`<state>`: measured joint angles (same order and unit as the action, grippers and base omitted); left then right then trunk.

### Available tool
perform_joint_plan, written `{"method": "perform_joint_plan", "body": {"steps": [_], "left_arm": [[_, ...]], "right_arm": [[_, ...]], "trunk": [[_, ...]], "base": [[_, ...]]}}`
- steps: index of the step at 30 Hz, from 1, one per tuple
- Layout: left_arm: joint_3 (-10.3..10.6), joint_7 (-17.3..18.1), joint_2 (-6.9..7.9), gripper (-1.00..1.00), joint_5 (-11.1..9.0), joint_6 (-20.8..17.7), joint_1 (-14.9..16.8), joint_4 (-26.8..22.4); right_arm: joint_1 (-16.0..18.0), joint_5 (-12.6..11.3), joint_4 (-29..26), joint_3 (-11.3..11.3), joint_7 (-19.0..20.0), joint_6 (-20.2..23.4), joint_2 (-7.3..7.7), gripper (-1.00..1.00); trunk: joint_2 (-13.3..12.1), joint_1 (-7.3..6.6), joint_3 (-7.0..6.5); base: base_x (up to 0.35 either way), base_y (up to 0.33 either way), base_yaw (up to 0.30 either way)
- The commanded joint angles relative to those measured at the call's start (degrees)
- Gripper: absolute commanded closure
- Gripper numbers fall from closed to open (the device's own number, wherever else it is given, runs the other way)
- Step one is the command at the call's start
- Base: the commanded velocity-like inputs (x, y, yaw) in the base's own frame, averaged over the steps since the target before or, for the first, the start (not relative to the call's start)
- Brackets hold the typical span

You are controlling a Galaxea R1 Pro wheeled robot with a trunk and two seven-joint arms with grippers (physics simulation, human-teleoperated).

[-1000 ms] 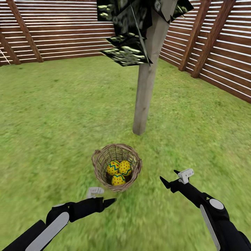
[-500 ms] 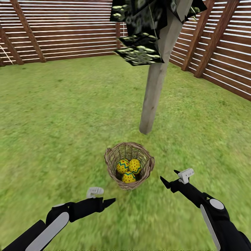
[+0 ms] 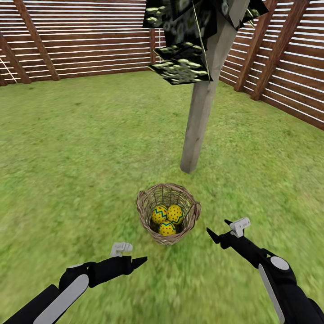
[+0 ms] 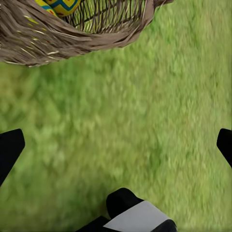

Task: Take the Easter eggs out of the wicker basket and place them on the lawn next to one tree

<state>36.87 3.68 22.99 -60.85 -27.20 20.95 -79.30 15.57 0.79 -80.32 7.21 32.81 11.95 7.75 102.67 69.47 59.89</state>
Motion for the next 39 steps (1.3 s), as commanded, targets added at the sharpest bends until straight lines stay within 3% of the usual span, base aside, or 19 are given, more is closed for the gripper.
{"method": "perform_joint_plan", "body": {"steps": [1, 10, 22, 29, 39], "left_arm": [[0.05, 0.03, 0.04, -1.00, -0.24, -0.14, 0.05, -0.03], [0.05, 0.19, -0.01, -1.00, -0.23, -0.15, 0.05, -0.06], [0.05, 0.17, -0.05, -1.00, -0.18, -0.17, 0.06, -0.06], [0.05, 0.03, -0.05, -1.00, -0.23, -0.14, 0.06, -0.06], [-0.14, 0.01, -0.19, -1.00, -0.27, -0.20, 0.06, -0.01]], "right_arm": [[0.05, 0.08, -0.11, -0.01, 0.39, 1.33, 0.00, -1.00], [0.49, 0.36, -0.19, -3.21, 0.51, 6.09, 0.24, -1.00], [2.37, 0.38, -0.28, -3.34, 0.56, 11.98, 0.34, -1.00], [5.49, 0.41, -0.28, -3.18, 0.43, 19.83, 0.34, -1.00], [6.98, 0.38, -0.11, -3.25, 0.42, 25.54, 0.33, -1.00]], "trunk": [[0.02, 0.00, 0.04], [0.02, 0.00, 0.04], [0.02, 0.00, 0.04], [0.02, 0.00, 0.04], [0.02, 0.00, 0.04]], "base": [[0.000, 0.000, 0.000], [-0.089, 0.188, 0.000], [-0.033, 0.235, 0.000], [0.012, 0.014, 0.000], [0.213, 0.187, 0.000]]}}
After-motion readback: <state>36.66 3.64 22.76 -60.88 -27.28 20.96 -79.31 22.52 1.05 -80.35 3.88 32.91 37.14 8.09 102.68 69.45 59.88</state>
